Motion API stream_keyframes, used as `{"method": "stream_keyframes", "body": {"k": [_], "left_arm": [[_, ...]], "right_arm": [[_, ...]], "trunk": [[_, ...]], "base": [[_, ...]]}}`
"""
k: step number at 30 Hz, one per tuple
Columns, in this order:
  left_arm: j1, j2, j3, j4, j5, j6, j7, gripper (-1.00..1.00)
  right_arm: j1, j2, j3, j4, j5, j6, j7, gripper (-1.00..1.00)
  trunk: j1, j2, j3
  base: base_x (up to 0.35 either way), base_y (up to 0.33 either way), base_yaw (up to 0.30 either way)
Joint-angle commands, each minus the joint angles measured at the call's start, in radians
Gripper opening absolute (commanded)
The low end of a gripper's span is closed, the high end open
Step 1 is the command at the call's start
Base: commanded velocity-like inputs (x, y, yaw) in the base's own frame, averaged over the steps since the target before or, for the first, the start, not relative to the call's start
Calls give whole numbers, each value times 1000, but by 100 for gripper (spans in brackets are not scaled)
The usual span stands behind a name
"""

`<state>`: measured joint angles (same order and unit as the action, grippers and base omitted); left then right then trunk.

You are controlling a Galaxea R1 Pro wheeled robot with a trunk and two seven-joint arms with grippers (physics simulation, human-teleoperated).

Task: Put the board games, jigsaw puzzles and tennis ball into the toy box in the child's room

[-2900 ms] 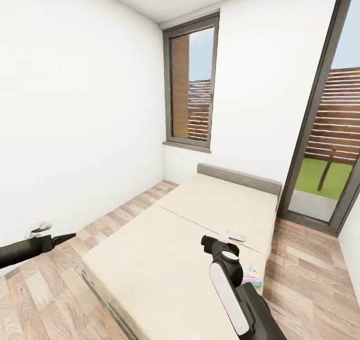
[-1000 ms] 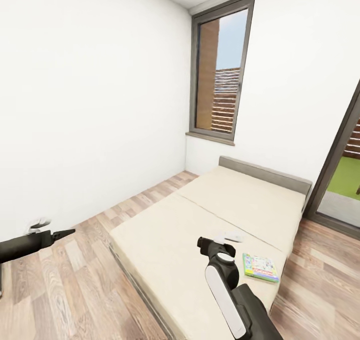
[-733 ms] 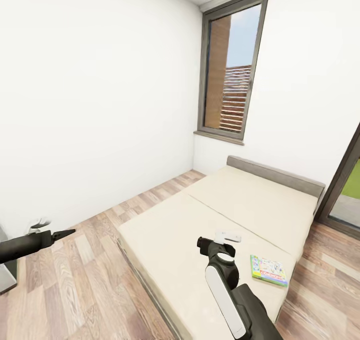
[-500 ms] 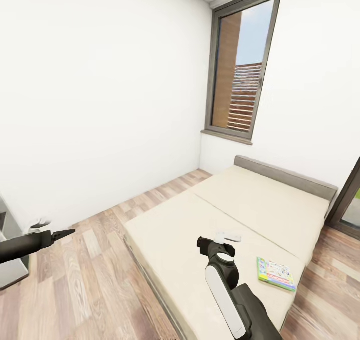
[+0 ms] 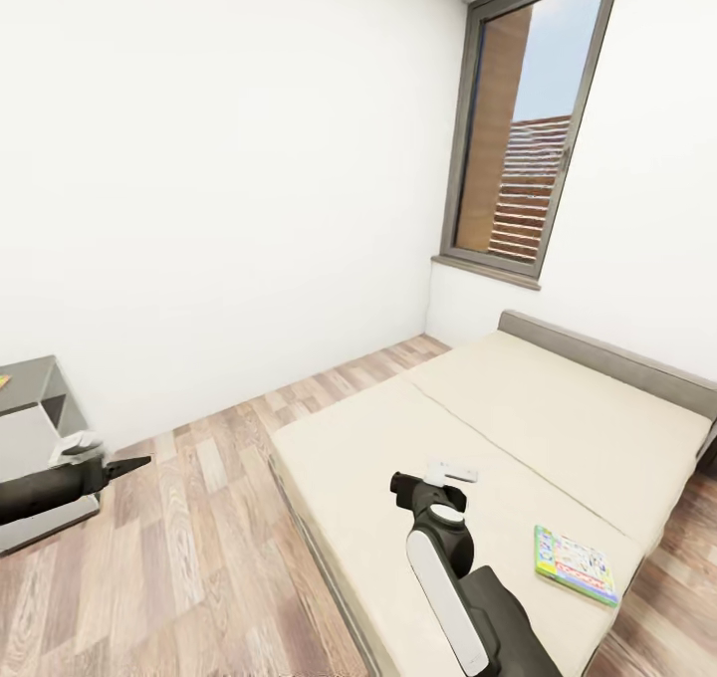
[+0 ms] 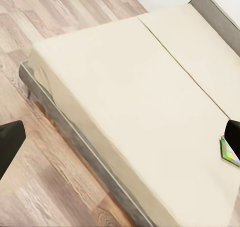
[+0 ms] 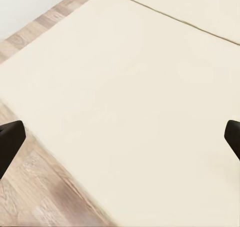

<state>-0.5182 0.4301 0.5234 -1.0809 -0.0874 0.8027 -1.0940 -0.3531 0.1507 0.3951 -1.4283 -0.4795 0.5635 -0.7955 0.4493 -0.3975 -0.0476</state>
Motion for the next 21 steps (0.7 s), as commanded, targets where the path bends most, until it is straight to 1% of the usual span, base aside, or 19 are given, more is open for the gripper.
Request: {"method": "stream_keyframes", "body": {"k": [1, 9, 16, 21], "left_arm": [[-2, -1, 2, -1, -9, 7, -10, 100], [-2, -1, 2, -1, -8, 7, -12, 100], [-2, -1, 3, -1, -9, 7, -12, 100], [-2, -1, 3, -1, -9, 7, -11, 100]], "right_arm": [[-1, 0, 3, -2, -7, 4, -9, 100], [-1, 0, 12, -2, -7, 3, -10, 100], [-1, -1, 13, -1, -7, 1, -8, 100], [-1, -1, 13, -1, -7, 1, -8, 100]], "trunk": [[1, -3, -4], [1, -3, -12], [1, -3, -17], [1, -3, -18]], "base": [[0, -98, 225], [-8, -97, 227], [-152, -92, 250], [-65, -32, 278]]}}
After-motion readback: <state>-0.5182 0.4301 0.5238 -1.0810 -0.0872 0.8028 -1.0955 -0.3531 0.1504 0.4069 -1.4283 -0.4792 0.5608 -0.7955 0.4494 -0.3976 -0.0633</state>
